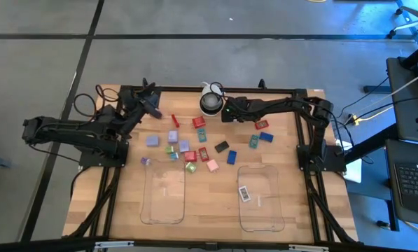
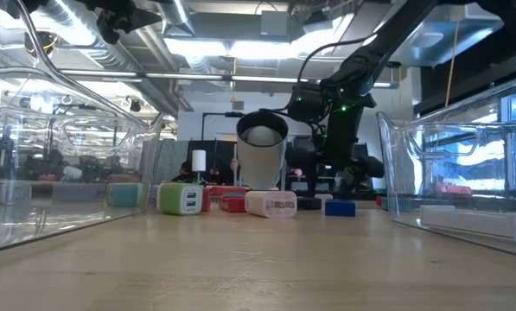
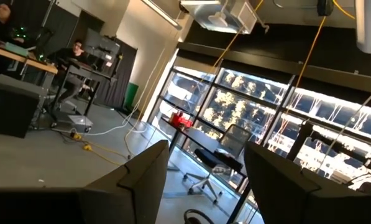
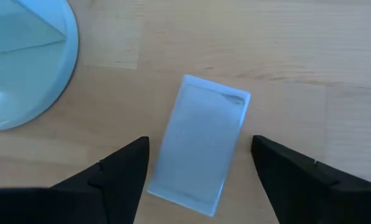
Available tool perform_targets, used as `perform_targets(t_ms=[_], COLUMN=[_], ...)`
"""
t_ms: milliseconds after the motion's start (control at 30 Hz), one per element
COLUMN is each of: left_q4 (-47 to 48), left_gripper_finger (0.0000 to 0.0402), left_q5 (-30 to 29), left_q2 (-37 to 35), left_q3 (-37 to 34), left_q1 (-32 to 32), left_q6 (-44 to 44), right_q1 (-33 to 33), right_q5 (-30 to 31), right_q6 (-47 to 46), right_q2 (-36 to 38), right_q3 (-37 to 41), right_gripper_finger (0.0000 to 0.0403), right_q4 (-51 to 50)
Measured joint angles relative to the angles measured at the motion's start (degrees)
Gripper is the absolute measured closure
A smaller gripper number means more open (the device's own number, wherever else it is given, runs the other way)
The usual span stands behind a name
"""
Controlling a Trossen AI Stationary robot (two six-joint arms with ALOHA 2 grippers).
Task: Pick & Place Office items
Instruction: Put the white timer into the right transparent bin
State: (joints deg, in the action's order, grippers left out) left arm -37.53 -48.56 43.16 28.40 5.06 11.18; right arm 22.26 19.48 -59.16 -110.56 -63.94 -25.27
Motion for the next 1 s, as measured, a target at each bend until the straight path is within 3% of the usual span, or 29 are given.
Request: perform_targets(t_ms=[133,367,633,1000], left_q4=[0.0,0.0,0.0,0.0], left_gripper_finger=[0.0194,0.0194,0.0194,0.0194], left_q5=[0.0,0.0,0.0,-0.8], left_q2=[-0.3,-0.4,-0.4,-0.3], left_q3=[0.0,0.0,0.0,0.0], left_q1=[0.0,0.0,0.0,0.0], left_q6=[0.0,0.0,0.1,3.2], right_q1=[-0.2,-0.2,-0.3,-2.6], right_q5=[-0.3,-0.6,-2.5,3.8], right_q6=[0.0,0.4,2.2,6.6], right_q2=[0.0,0.0,5.2,24.6], right_q3=[0.0,0.0,0.3,0.3], right_gripper_finger=[0.0154,0.0251,0.0251,0.0242], right_q4=[-0.7,-2.7,-9.6,-11.3])
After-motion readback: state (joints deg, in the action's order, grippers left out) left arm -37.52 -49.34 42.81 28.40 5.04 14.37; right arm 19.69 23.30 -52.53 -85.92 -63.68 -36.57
